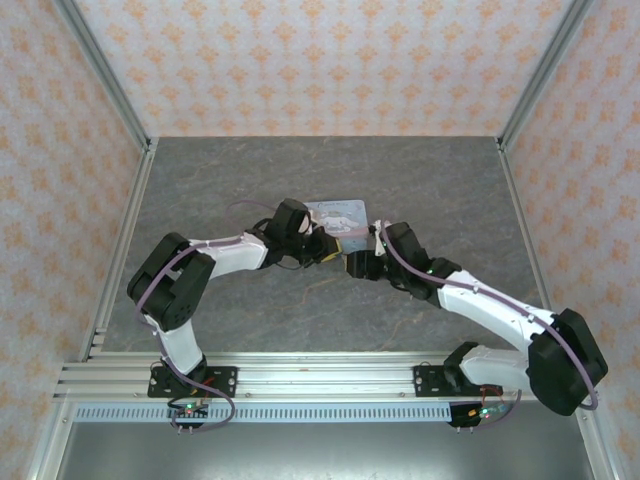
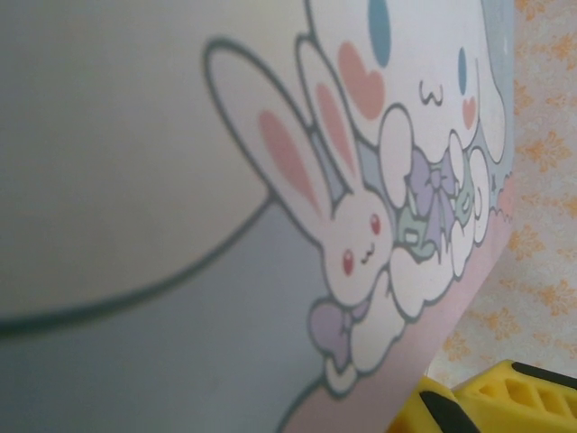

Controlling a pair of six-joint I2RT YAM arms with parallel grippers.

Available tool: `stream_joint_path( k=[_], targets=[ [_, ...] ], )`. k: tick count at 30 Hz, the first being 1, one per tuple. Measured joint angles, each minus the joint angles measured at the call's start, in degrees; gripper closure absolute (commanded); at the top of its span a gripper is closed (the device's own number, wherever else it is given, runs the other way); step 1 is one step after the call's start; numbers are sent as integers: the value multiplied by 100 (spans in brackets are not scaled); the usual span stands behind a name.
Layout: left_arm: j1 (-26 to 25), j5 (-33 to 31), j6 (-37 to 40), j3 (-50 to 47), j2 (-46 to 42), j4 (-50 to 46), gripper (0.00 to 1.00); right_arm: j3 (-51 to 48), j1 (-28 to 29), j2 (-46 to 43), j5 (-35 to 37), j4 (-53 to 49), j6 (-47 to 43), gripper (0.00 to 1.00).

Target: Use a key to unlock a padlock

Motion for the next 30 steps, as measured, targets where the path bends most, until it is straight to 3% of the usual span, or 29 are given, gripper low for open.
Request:
stream_joint_path(
  k=[8,30],
  targets=[
    [4,236,13,267,127,-208,100,-175,216,247,815,299,-787,46],
    [4,348,4,326,155,-258,100,116,350,1534,1025,852,-1467,48]
  ],
)
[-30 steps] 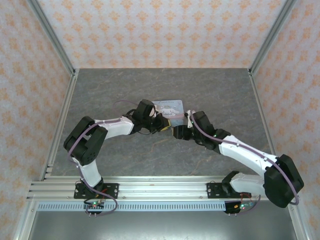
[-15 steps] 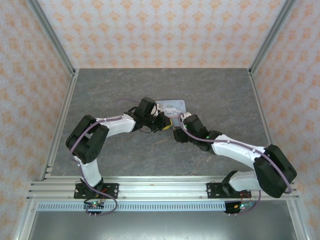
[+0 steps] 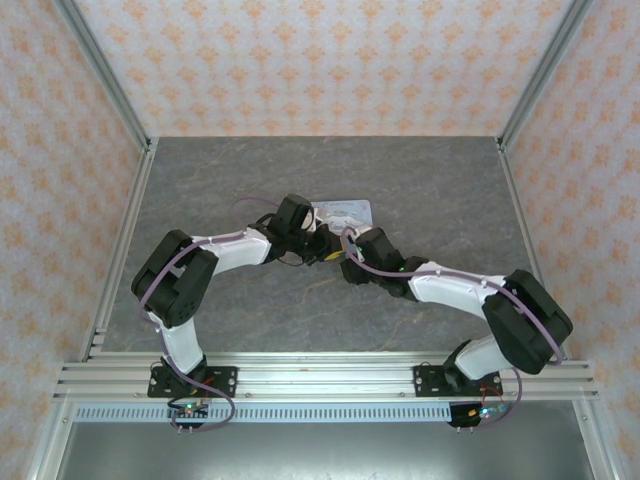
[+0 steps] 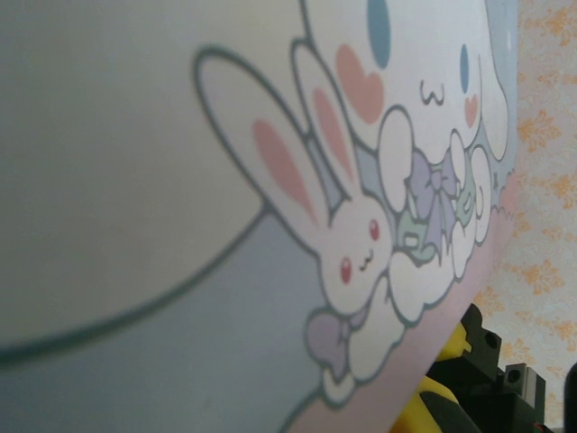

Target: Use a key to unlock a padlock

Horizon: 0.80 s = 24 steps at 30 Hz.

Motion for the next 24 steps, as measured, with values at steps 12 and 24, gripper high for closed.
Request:
stream_joint_path(
  k=[12,24],
  targets=[
    [0,0,-17,0,0,9,100,264,42,282,127,50,-74,75],
    [35,4,-35,26,72,109,100,334,37,271,-26,-24,-42,100]
  ],
)
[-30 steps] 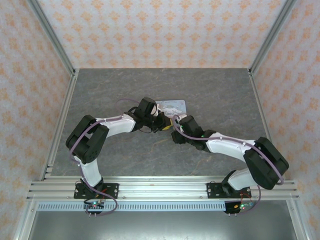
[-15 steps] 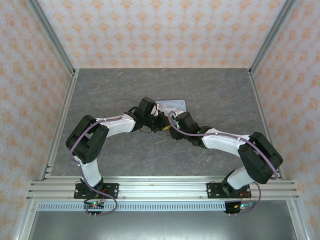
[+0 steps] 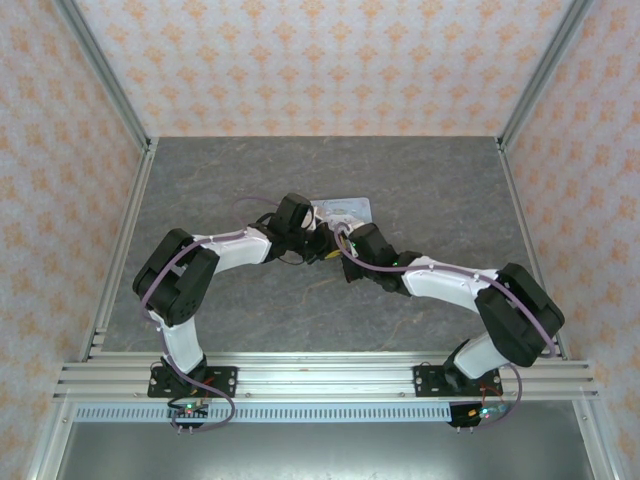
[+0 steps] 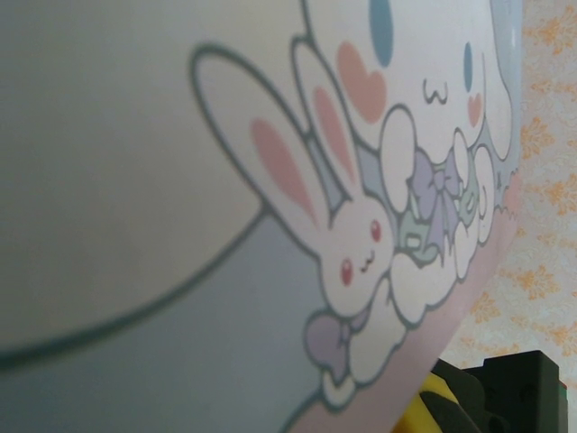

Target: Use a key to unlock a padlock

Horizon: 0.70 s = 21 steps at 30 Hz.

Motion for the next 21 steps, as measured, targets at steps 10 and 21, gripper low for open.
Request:
stream_joint_path(
  k=[10,21],
  targets=[
    [4,37,-4,4,2,7,100,-111,-286,-404,-282,-90,232,52],
    [2,37,0,48,4,-151,100,-343,-555,-898,-520,-7,293,56]
  ],
)
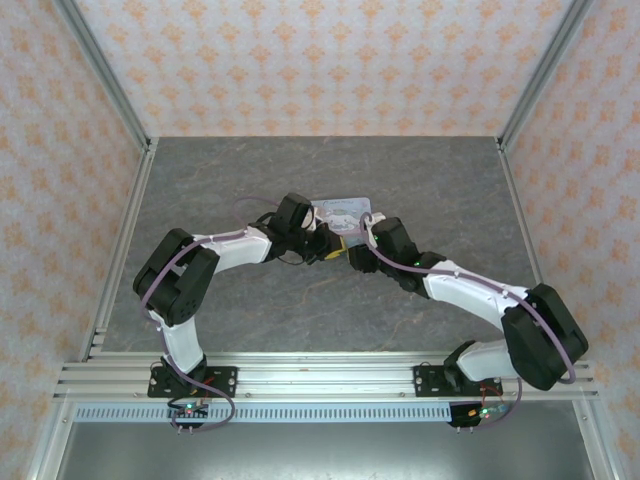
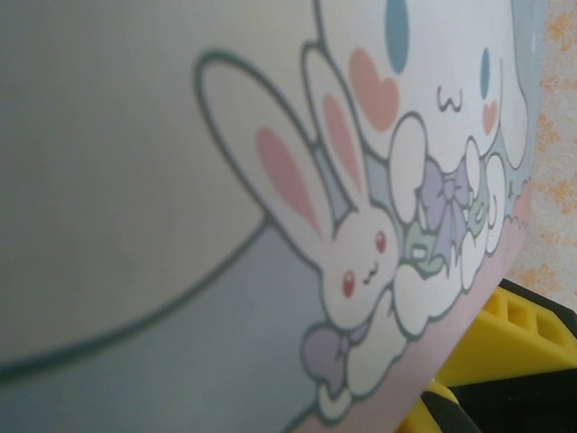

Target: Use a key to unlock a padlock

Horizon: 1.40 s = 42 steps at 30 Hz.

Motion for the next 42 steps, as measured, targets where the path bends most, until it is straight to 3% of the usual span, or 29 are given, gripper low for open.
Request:
stream_joint_path(
  k=[19,24,33,36,39,42],
  targets=[
    [0,0,0,42,0,-105,100,444,107,787,-474,-240,-232,64],
    [31,-13,0,42,4,-109,100,579,129,933,-501,-297,-234,72],
    [39,-48,0,42,9,-122,100,610,83,984,-623,-293,-116,100],
    [39,-50,0,42,9,-118,100,599,-11,960,-807,-284,-15,97],
    [37,-15,0,42,9,-98,100,527,-105,870,-1040,-245,98,69],
    [33,-2,7,42,9,-127,100,389,-192,610,-1145,-221,258,57]
  ],
)
